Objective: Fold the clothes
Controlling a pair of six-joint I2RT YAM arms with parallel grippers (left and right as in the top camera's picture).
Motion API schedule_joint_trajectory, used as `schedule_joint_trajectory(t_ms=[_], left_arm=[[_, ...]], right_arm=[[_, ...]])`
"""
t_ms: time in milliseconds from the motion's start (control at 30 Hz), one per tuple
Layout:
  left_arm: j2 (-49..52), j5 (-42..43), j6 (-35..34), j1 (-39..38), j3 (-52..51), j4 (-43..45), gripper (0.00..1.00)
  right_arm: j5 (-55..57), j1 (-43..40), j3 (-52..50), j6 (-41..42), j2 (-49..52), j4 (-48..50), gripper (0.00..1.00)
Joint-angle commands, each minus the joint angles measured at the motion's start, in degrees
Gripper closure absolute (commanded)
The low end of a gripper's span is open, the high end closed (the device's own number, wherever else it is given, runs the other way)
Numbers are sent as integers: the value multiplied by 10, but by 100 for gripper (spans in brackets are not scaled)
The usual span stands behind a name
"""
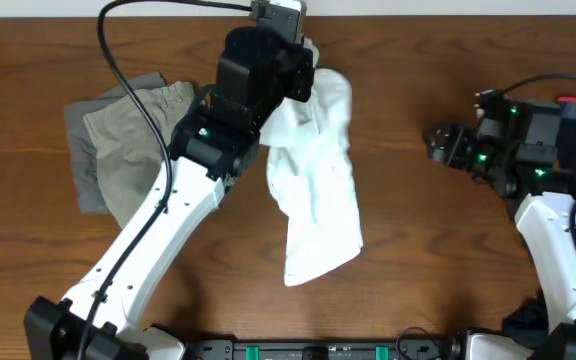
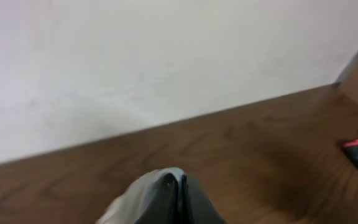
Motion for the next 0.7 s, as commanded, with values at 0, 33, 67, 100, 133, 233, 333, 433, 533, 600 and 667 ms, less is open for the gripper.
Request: schedule_joint_trajectory(t_ms=[0, 33, 67, 100, 133, 233, 333, 433, 533, 600, 667], left_arm=[[-9, 2, 23, -20, 10, 22, 94], [-10, 2, 22, -27, 10, 29, 94], [-10, 1, 22, -32, 10, 33, 94], [-11, 1, 22, -39, 12, 34, 94], [-11, 1, 22, -46, 15, 34, 94], [-12, 1, 23, -61, 28, 34, 94], [-19, 1, 23, -74, 48, 22, 94], [-28, 1, 25, -85, 72, -5, 94], [-44, -2, 40, -97, 79, -12, 94], [-57, -3, 42, -103, 83, -13, 94], [-74, -3, 46, -107, 92, -14, 94]], right_arm=[[-85, 33, 1, -83, -3, 5, 16], [-101, 44, 1, -99, -3, 11, 14], [-112, 52, 1, -107, -3, 18, 12], [-120, 63, 1, -111, -3, 28, 12], [-120, 73, 1, -111, -3, 37, 12], [-71, 101, 1, -94, -2, 61, 13], [25, 122, 1, -47, 4, 83, 14], [45, 129, 1, -44, 16, 112, 15], [46, 129, 1, -44, 42, 135, 16], [51, 129, 1, -44, 69, 147, 18], [51, 129, 1, -44, 95, 161, 20]])
